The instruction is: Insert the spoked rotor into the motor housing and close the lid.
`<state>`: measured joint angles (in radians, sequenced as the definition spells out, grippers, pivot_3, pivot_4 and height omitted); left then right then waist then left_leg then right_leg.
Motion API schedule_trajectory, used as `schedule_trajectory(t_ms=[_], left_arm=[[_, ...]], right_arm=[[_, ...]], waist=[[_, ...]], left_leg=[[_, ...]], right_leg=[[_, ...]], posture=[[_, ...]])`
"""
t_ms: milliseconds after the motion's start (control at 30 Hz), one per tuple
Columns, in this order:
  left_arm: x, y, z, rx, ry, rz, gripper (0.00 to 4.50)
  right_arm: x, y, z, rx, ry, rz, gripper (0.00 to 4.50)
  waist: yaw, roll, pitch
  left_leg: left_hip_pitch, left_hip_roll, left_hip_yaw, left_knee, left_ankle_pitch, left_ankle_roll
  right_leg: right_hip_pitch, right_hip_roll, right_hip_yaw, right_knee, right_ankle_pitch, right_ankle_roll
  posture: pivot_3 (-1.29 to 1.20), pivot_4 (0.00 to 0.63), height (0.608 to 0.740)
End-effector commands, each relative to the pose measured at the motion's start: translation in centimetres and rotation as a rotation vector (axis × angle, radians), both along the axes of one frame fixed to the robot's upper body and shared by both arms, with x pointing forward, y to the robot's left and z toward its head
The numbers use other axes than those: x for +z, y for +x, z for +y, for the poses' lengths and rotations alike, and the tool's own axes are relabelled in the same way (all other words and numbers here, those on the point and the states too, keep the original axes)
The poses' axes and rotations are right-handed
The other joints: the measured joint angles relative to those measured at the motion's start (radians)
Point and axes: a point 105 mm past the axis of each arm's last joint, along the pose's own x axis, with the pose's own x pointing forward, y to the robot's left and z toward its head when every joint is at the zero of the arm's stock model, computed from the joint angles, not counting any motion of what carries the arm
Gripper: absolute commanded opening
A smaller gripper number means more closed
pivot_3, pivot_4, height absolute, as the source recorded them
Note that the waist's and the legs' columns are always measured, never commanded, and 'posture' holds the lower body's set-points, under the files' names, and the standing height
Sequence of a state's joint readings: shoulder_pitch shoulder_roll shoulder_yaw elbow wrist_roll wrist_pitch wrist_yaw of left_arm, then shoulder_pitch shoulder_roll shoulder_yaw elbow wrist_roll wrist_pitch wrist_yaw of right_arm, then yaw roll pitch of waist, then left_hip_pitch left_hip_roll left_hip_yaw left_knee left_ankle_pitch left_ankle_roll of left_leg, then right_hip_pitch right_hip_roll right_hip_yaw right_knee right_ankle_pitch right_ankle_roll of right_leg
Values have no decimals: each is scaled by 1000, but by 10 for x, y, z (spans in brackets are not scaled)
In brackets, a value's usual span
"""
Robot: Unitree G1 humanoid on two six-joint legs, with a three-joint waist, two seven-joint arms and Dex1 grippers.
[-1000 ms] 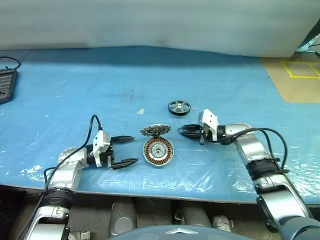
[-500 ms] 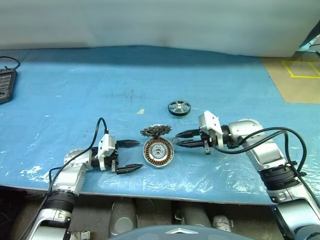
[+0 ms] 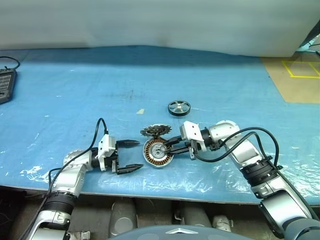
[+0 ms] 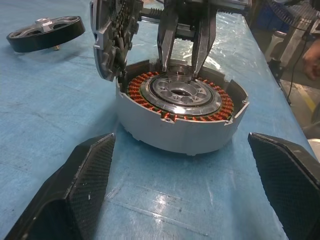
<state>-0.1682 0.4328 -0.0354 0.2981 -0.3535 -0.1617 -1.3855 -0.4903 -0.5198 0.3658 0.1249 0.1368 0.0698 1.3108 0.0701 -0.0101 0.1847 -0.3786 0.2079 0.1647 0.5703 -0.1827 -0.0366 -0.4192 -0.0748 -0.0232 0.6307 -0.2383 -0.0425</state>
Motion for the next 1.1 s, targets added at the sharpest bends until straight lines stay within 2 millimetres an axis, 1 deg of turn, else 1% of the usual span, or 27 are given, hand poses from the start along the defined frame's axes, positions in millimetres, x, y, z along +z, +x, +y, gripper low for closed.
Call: schedule_trajectory(t_ms=[33,500,800,900,933,1000,1033,1100], left_arm=[[7,-1,1,-2,-5,-28,4500],[9,-3,3,13,2,-30,4500],[11,-1,3,20,4,-37,4500],[12,-1,3,21,4,-37,4500],[12,-1,2,21,4,-37,4500],[12,0,2,22,4,-37,4500],[13,0,2,21,3,-37,4500],[14,0,1,20,3,-38,4500]], right_arm=[[3,1,6,31,12,-34,650],[2,1,16,57,24,-55,650],[-2,1,15,51,2,-28,650],[-2,1,15,50,-2,-28,1795],[0,1,15,51,2,-32,2016],[4,2,16,49,19,-46,2761],[7,1,17,51,29,-40,3027],[12,0,18,55,49,-23,3753]], waist=[[0,0,0],[0,0,0],[0,0,0],[0,0,0],[0,0,0],[0,0,0],[0,0,0],[0,0,0]], left_leg=[[0,0,0,0,0,0],[1,0,0,3,0,0],[1,0,0,4,0,0],[1,0,0,5,0,0],[1,0,0,5,0,0],[1,0,0,5,0,0],[1,0,0,5,0,0],[1,0,0,5,0,0]], right_leg=[[0,0,0,1,0,0],[0,0,0,5,0,0],[0,0,1,6,0,0],[0,0,1,7,0,0],[0,0,1,7,0,0],[0,0,1,7,0,0],[0,0,1,7,0,0],[0,0,1,7,0,0]], posture=[[0,150,740],[0,150,740],[0,150,740],[0,150,740],[0,150,740],[0,150,740],[0,150,740],[0,150,740]])
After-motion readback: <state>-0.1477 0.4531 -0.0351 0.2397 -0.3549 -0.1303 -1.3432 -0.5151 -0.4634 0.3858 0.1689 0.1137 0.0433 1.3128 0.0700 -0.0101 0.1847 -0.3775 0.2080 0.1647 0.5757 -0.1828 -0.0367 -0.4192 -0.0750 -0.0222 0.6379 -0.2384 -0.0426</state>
